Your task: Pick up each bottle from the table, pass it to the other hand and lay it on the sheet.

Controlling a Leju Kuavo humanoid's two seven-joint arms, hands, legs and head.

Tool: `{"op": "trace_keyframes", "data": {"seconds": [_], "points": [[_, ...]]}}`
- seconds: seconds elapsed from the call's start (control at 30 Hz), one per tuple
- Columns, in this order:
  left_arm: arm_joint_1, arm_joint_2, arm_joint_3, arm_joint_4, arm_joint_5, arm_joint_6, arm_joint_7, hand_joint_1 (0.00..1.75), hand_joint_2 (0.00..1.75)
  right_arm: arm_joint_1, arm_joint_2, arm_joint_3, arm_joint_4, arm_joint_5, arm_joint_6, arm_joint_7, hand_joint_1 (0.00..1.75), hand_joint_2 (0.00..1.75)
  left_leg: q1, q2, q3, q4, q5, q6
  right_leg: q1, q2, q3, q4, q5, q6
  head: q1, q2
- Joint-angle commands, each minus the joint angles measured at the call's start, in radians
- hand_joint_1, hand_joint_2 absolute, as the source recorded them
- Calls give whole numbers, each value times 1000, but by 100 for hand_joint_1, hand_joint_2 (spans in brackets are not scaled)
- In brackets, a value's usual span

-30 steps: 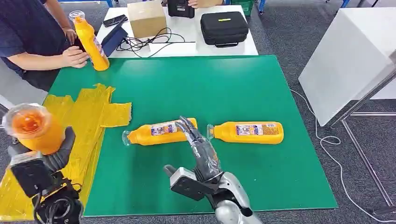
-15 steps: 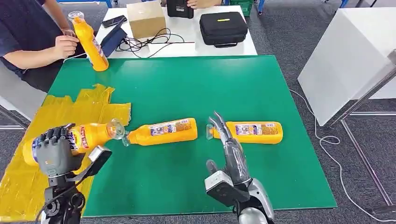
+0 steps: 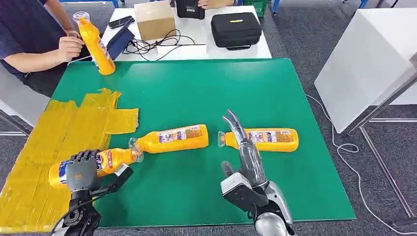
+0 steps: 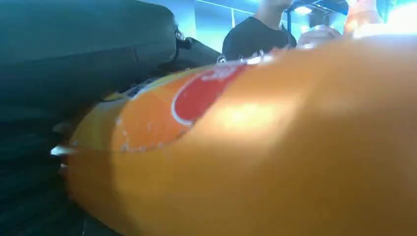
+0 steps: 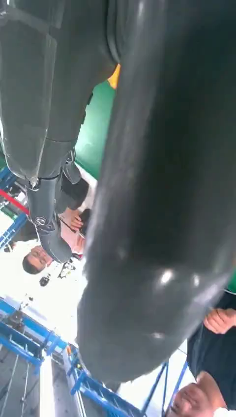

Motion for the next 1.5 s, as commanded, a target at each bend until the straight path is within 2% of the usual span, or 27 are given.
{"op": "trace_keyframes", "data": {"seconds": [0.03, 0.13, 0.17, 0.2, 0.27, 0.3, 0.47, 0.67, 0.87, 0.97, 1.07, 1.1, 1.13, 1.17, 1.27, 1.3, 1.33, 1.4, 1.5], "points": [[-25, 46, -51, 164, -5, 11, 11, 175, 175, -38, -16, -8, 14, -5, 6, -2, 0, 0, 0, 2, 5, -2, -1, -2, 0, -1, 5, -1, -1, 1, -1, 0], [-6, 63, -54, 185, -22, 11, 36, 175, 175, -31, -29, -1, 32, -11, 3, -20, 0, 0, 2, 3, 7, -2, -1, -4, 1, -1, 7, -1, 0, 1, 0, 0], [1, 65, -51, 185, -23, 11, 42, 140, 175, -30, -30, -1, 37, -12, 3, -23, 0, 0, 1, 5, 8, -3, -1, -4, 1, 1, 7, -2, 0, 1, 0, 0], [18, 75, -56, 184, -30, 11, 59, 0, 175, -34, -32, -1, 53, -14, 2, -26, 0, 0, 0, 4, 8, -3, -1, -3, 0, 1, 7, -2, 0, 1, 0, 0], [19, 83, -47, 206, 12, 11, 5, 0, 175, -43, -34, -2, 78, -16, 0, -29, 0, 0, 1, 6, 10, -3, -2, -4, 0, 2, 9, -2, 0, 1, 0, 0], [24, 84, -36, 192, 5, 11, 18, 0, 0, -54, -36, -3, 96, -16, -1, -30, 0, 0, 1, 5, 11, -4, -1, -3, 0, 2, 10, -2, 0, 1, 0, 0], [69, 58, 28, 59, 43, 11, -74, 0, 0, -109, -62, -26, 166, 44, -19, -4, 0, 0, 3, 7, 12, -3, -2, -5, 2, 3, 11, -2, 1, 2, 0, 0], [96, 56, 108, -28, 88, 11, -222, 0, 0, -87, -130, -161, 85, 36, -14, 12, 0, 0, 2, 1, 8, -1, 1, -4, 1, -2, 9, 0, 0, 1, 0, 0], [96, 56, 108, -28, 88, 11, -222, 0, 0, -87, -130, -161, 85, 36, -14, 12, 0, 0, 1, 0, 8, -1, 1, -5, 1, -2, 8, 1, -1, 1, 0, 0], [102, 9, 219, -97, 171, 11, -402, 0, 0, -60, -168, -205, 97, 23, -34, -8, 0, 0, 1, 0, 7, -1, 0, -5, 1, -3, 8, 1, -1, 1, 0, 0], [52, -63, 376, -78, 401, 11, -683, 0, 0, -21, -226, -274, 120, 14, -52, -39, 0, 0, 1, -3, 6, -1, 1, -4, 1, -6, 7, 0, -1, 1, 0, 0], [53, -64, 366, -86, 459, 11, -703, 0, 0, -15, -240, -285, 125, 16, -51, -43, 0, 0, 1, -4, 6, -1, 1, -4, 1, -6, 6, 0, -1, 1, 0, 0], [94, -33, 265, -140, 608, 11, -683, 0, 0, -3, -273, -315, 140, 11, -40, -62, 0, 0, 1, -6, 7, -1, 1, -4, 1, -9, 8, -1, -2, 2, 0, 0], [110, -21, 232, -165, 617, 11, -650, 0, 0, 0, -272, -329, 143, 7, -32, -76, 0, 0, 1, -5, 6, -1, 1, -4, 1, -8, 7, -1, -1, 2, 0, 0], [118, -15, 218, -177, 621, 11, -635, 0, 0, 1, -272, -336, 144, 7, -28, -81, 0, 0, 0, -1, 5, -1, 0, -4, 1, -4, 5, 0, -1, 1, 0, 0], [123, -17, 208, -189, 699, 11, -661, 0, 0, 1, -270, -331, 139, 19, -19, -70, 0, 175, 1, -2, 6, -1, -1, -4, 1, -5, 7, 0, -2, 2, 0, 0], [152, -8, 162, -248, 905, 3, -703, 0, 0, 7, -291, -340, 147, 39, -4, -31, 0, 175, 1, -2, 6, -1, -1, -4, 1, -5, 6, 0, -2, 2, 0, 0], [249, 12, 95, -464, 1167, -52, -678, 0, 0, 1, -348, -377, 196, 41, 38, -36, 0, 175, 1, -3, 5, 0, -1, -4, 1, -7, 6, 0, -3, 2, 0, 0], [293, 20, 63, -622, 1420, -168, -635, 0, 0, -40, -434, -397, 326, 123, 86, -38, 0, 175, 2, 0, 4, 2, -3, -4, 2, -3, 5, 1, -2, 2, -1, 0]]}}
